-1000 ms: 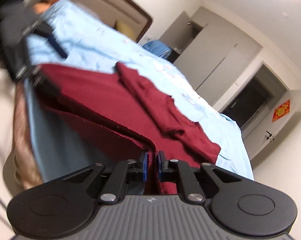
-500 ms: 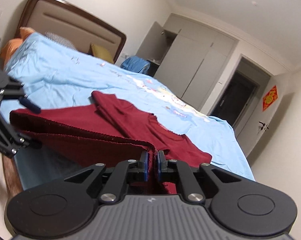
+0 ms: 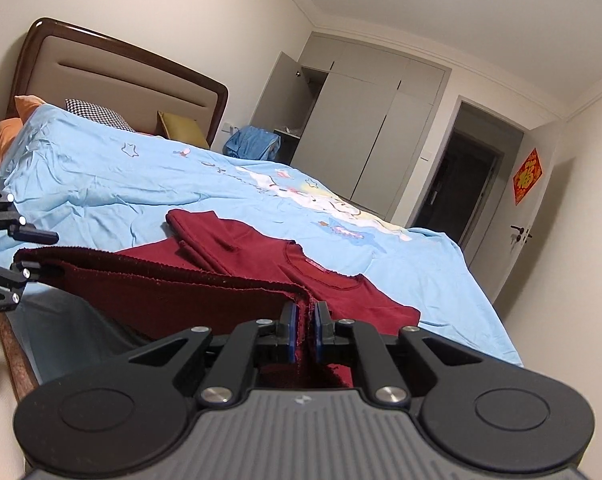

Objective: Fold small clothes

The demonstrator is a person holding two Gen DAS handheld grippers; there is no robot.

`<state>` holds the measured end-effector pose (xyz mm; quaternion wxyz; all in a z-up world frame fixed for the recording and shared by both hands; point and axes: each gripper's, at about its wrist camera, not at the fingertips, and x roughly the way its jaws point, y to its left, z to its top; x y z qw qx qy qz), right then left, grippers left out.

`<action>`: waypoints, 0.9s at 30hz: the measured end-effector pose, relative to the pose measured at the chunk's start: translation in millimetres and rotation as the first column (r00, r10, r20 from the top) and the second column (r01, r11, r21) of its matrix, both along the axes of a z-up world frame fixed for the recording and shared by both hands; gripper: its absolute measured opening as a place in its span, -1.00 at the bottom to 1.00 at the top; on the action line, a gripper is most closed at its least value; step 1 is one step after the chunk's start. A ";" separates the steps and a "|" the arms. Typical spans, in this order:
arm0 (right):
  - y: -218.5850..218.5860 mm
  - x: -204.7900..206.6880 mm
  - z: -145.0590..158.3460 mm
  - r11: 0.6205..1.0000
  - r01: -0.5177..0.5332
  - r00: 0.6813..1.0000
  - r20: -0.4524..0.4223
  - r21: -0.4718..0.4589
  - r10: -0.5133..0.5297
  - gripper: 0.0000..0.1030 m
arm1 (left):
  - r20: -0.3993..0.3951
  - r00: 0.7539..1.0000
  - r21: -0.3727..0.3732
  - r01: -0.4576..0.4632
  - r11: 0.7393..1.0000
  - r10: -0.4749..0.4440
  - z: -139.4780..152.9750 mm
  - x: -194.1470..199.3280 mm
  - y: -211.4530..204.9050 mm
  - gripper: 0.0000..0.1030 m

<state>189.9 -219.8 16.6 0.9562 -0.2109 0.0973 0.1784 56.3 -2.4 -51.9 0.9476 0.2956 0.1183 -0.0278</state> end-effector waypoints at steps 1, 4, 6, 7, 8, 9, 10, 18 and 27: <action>0.5 -1.1 -0.5 1.000 0.003 1.000 0.005 -0.007 -0.003 -0.81 | 0.006 1.000 0.001 0.004 1.000 -0.004 0.4 -1.1 -0.2 -0.73; 4.9 -5.3 -4.1 0.999 0.018 0.999 0.032 -0.043 -0.017 -0.81 | 0.010 1.000 -0.023 0.014 1.000 -0.013 4.1 -0.8 1.2 -0.89; 6.7 -10.4 -7.1 0.998 0.033 0.998 0.059 -0.061 -0.030 -0.81 | 0.024 1.000 -0.073 0.013 0.997 -0.012 11.6 -1.9 5.3 -0.91; 7.2 -13.5 -8.3 0.997 0.043 0.996 0.077 -0.065 -0.038 -0.82 | 0.039 0.999 -0.109 0.015 0.994 -0.010 16.9 -3.8 7.3 -0.91; 7.3 -16.8 -9.2 0.996 0.054 0.994 0.096 -0.065 -0.047 -0.82 | 0.056 0.998 -0.141 0.016 0.990 -0.009 22.9 -5.1 10.1 -0.92; 7.1 -20.1 -9.5 0.996 0.063 0.992 0.115 -0.060 -0.056 -0.83 | 0.075 0.997 -0.168 0.019 0.986 -0.007 29.4 -6.6 12.7 -0.92; 6.6 -23.7 -9.3 0.996 0.071 0.989 0.133 -0.051 -0.064 -0.83 | 0.093 0.996 -0.191 0.024 0.981 -0.006 35.9 -8.2 14.9 -0.92; 2.6 -60.4 0.7 0.991 0.135 0.945 0.305 -0.021 -0.122 -0.88 | 0.212 0.977 -0.293 0.081 0.953 -0.018 91.8 -30.5 20.5 -0.93; -4.7 -93.4 21.9 0.989 0.144 0.910 0.387 0.039 -0.148 -0.89 | 0.303 0.951 -0.284 0.147 0.948 -0.057 130.0 -65.0 12.4 -0.99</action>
